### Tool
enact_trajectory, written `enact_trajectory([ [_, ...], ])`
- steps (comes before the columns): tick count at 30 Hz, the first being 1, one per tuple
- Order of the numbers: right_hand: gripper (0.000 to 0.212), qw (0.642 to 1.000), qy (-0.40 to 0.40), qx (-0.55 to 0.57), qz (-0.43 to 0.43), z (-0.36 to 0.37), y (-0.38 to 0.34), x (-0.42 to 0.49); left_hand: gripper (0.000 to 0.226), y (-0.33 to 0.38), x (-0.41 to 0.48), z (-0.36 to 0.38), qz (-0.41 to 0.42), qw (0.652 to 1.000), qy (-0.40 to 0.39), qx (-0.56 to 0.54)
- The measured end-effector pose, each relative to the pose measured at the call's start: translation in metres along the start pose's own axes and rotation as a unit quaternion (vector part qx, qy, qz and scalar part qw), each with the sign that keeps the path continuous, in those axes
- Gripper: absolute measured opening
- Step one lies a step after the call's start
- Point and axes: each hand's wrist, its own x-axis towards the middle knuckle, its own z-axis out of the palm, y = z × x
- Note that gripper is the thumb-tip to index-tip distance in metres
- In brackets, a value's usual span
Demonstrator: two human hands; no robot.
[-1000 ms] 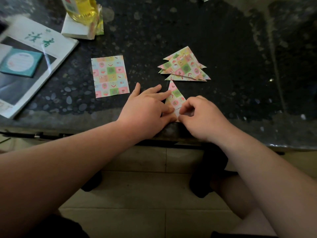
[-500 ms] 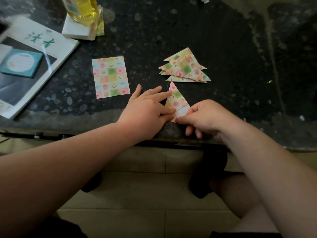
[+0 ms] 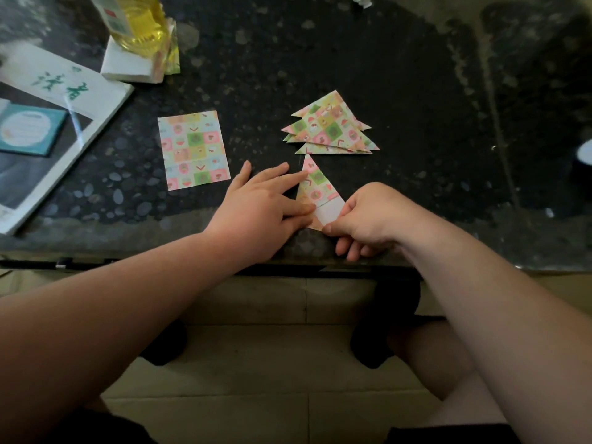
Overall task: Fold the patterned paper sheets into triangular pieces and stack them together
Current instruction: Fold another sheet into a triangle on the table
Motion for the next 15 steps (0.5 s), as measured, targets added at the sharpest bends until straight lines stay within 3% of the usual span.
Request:
enact_trajectory([
  [6, 0.019, 1.000, -0.004, -0.007, 0.019, -0.031, 0.026, -0.006, 0.030, -0.004, 0.000, -0.003, 0.017, 1.000, -0.013, -0.011],
  [9, 0.015, 0.993, 0.103, 0.040, -0.041, -0.037, 0.026, -0.007, 0.034, -0.007, 0.000, -0.006, 0.023, 0.999, -0.040, -0.011],
  [11, 0.029, 0.981, 0.169, 0.017, -0.094, -0.030, 0.017, -0.008, 0.038, -0.008, -0.001, -0.009, 0.018, 0.999, -0.039, -0.017],
  [15, 0.060, 0.978, 0.181, -0.011, -0.108, -0.011, 0.002, -0.008, 0.046, -0.009, -0.002, -0.016, -0.043, 0.998, -0.022, -0.045],
])
